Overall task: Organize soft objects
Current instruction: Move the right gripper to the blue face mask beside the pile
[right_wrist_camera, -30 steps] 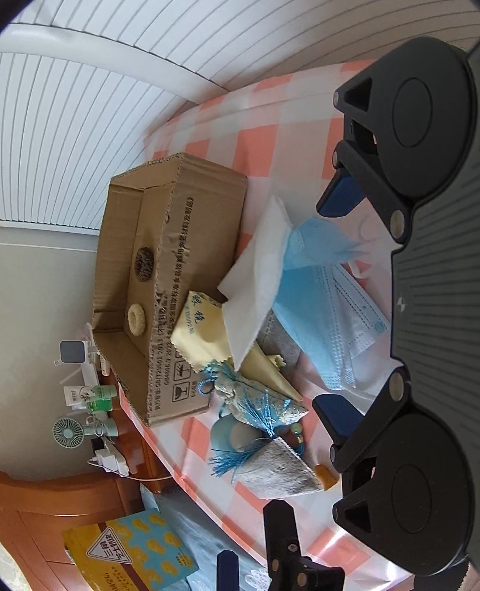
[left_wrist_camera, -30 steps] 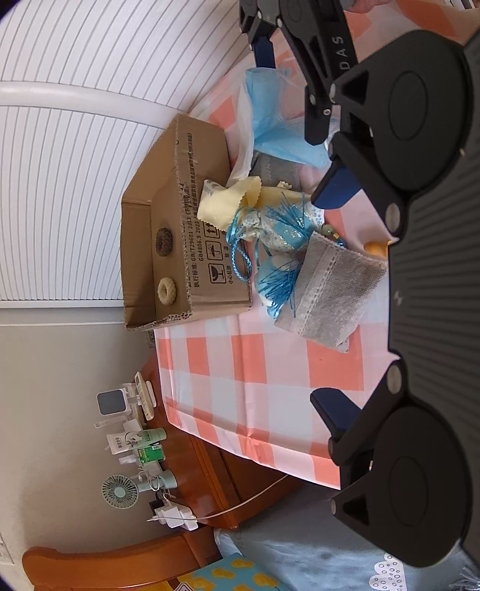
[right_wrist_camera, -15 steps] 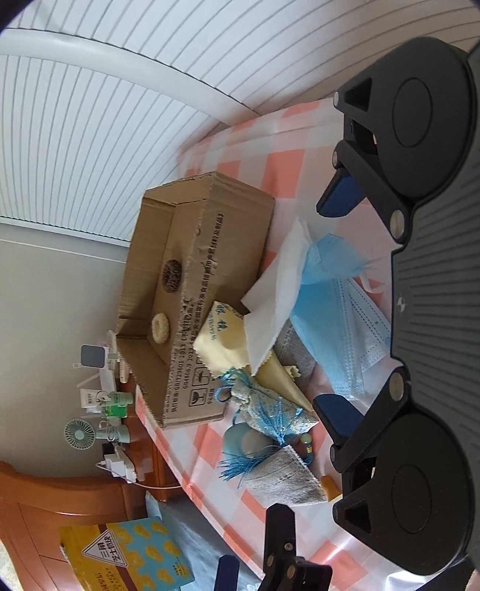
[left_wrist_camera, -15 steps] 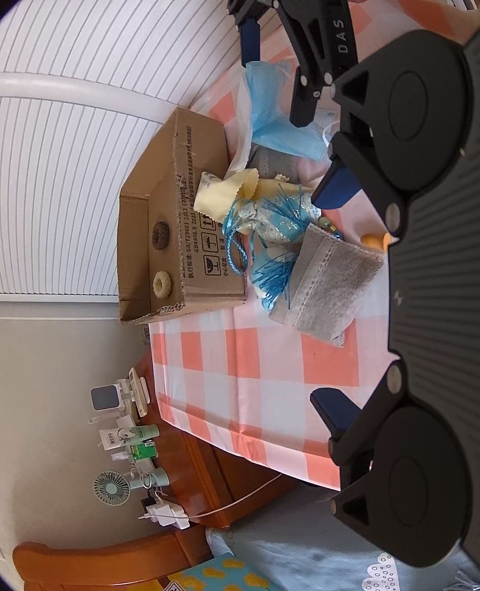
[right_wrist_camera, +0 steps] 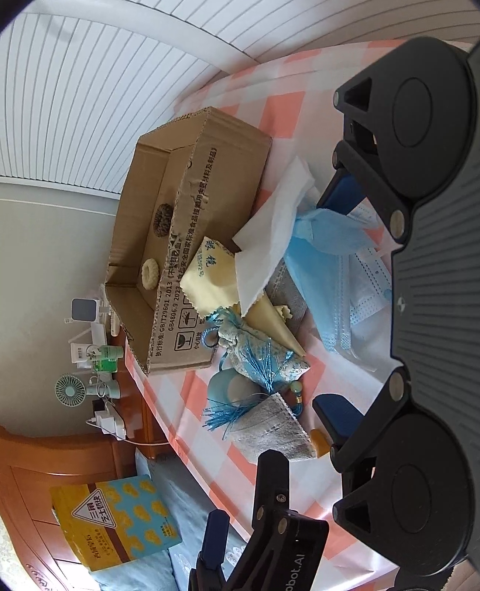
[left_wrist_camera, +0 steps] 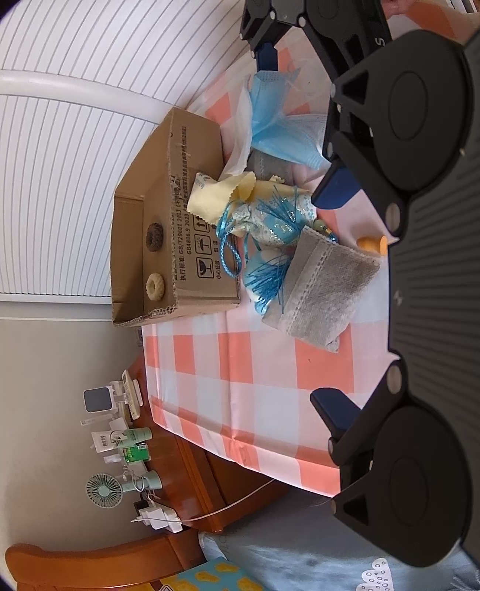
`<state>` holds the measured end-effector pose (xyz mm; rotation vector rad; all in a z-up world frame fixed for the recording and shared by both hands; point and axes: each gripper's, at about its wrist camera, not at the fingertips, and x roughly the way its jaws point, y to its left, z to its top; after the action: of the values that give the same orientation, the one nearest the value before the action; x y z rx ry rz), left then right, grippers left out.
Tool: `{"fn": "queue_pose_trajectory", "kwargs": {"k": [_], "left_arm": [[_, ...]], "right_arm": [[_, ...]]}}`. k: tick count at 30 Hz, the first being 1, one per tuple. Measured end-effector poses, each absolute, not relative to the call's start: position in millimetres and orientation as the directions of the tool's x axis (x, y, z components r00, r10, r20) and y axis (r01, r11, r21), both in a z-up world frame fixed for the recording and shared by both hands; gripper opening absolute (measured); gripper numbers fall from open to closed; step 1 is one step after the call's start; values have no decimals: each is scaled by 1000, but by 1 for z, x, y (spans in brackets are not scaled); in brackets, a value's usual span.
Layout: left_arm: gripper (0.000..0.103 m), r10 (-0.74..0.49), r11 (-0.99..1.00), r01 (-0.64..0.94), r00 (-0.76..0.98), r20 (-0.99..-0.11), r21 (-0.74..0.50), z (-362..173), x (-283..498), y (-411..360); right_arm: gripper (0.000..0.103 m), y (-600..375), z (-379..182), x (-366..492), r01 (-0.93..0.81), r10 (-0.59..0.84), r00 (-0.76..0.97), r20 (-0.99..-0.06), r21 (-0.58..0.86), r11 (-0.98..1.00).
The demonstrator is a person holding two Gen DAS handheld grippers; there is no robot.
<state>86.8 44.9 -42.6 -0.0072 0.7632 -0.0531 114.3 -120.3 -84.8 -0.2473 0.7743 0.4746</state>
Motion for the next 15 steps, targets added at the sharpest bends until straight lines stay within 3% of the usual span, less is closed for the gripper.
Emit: {"fn": "queue_pose_trajectory", "kwargs": {"k": [9,15], "left_arm": [[102,-33,999,17,719,-695,-31,-45,89,54],[102,-37,999,16,712,-701,-36,-47,91,55]], "right_arm": [[102,-113,-100,124,-506,306,620,-722,-70,860],[90,-106,-111,122,-484,239,657,-715,-157,861]]}}
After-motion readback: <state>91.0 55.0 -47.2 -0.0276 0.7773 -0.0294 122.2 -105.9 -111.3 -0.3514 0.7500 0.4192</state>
